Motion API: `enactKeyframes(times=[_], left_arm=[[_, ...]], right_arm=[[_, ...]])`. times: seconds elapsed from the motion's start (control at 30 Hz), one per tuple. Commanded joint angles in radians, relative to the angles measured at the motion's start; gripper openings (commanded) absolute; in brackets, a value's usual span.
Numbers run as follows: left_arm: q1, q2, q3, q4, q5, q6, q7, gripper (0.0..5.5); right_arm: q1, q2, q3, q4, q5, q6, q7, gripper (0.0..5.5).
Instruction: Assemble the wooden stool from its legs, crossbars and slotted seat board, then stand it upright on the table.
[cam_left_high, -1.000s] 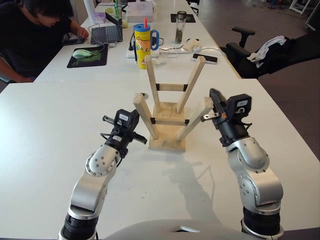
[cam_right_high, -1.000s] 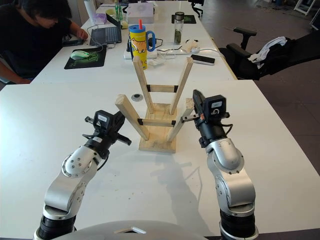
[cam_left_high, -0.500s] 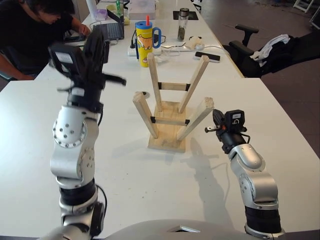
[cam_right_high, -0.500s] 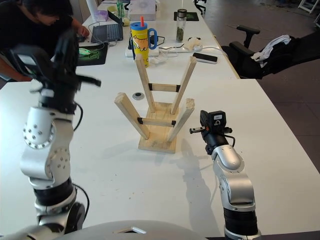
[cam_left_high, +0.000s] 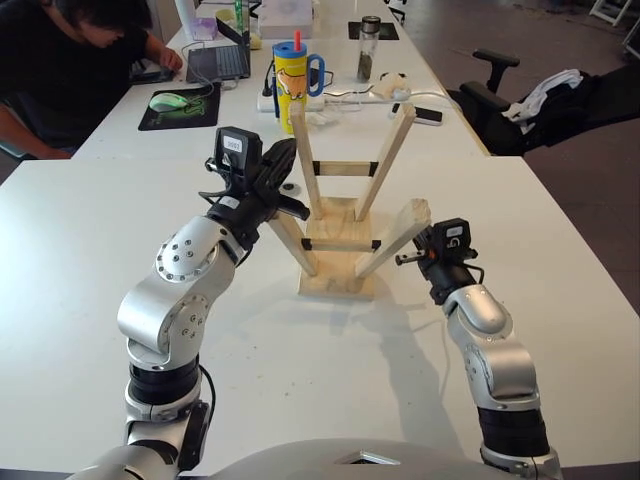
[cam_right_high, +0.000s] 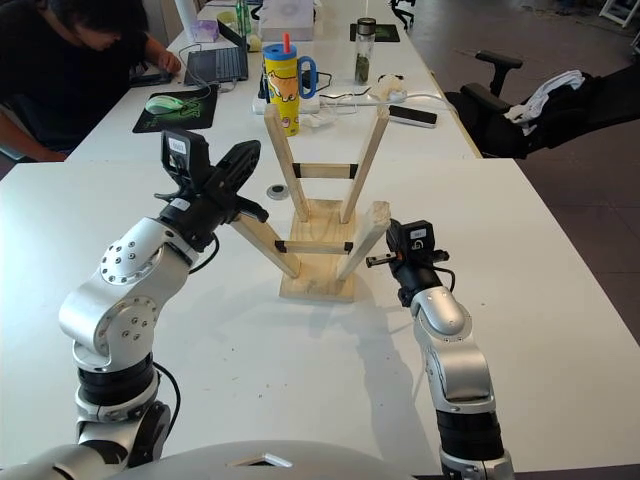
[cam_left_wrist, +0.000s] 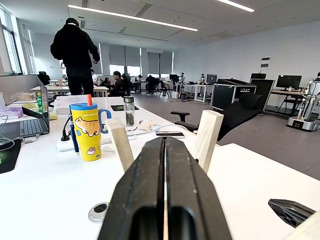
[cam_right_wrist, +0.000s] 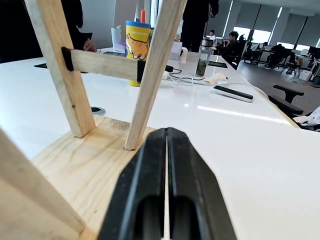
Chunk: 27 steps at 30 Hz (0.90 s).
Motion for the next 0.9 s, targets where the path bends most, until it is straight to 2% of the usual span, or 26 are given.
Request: enactKeyframes(times=[0.03, 0.2, 0.27, 0.37, 0.5, 0.57, 0.7, 0.77, 0.9], left_arm=[[-0.109, -0.019, 0.002, 0.098, 0.051, -0.073, 0.003, 0.01], [-0.194, 0.065, 0.093, 0.1, 0.067, -0.202, -0.071, 0.01], [-0.195, 0.115, 0.166, 0.127, 0.015, -0.222, -0.145, 0.01], [-0.205, 0.194, 0.269, 0.17, -0.167, -0.183, -0.321, 0.01], [-0.205, 0.361, 0.313, 0.152, -0.631, 0.107, -0.623, 0.01], [-0.147, 0.48, 0.245, 0.109, -0.673, 0.179, -0.782, 0.01], [-0.033, 0.643, 0.029, 0.064, -0.485, 0.117, -0.974, 0.01], [0.012, 0.704, -0.109, 0.064, -0.333, 0.048, -1.003, 0.01], [0.099, 0.738, -0.366, 0.163, 0.001, -0.107, -0.958, 0.01]], right_arm=[[-0.054, 0.004, -0.041, 0.087, 0.081, -0.013, 0.077, 0.0], [-0.169, -0.067, -0.085, 0.214, 0.177, -0.055, 0.261, 0.0], [-0.233, -0.12, -0.115, 0.318, 0.196, -0.079, 0.338, 0.0], [-0.316, -0.185, -0.127, 0.466, 0.24, -0.098, 0.501, 0.0], [-0.428, -0.258, -0.128, 0.687, 0.293, -0.105, 0.751, 0.0], [-0.504, -0.279, -0.103, 0.801, 0.284, -0.133, 0.876, 0.0], [-0.564, -0.29, -0.044, 0.865, 0.279, -0.159, 1.095, 0.0], [-0.562, -0.291, -0.018, 0.855, 0.277, -0.155, 1.167, 0.0], [-0.551, -0.248, 0.02, 0.809, 0.278, -0.148, 1.209, 0.0]])
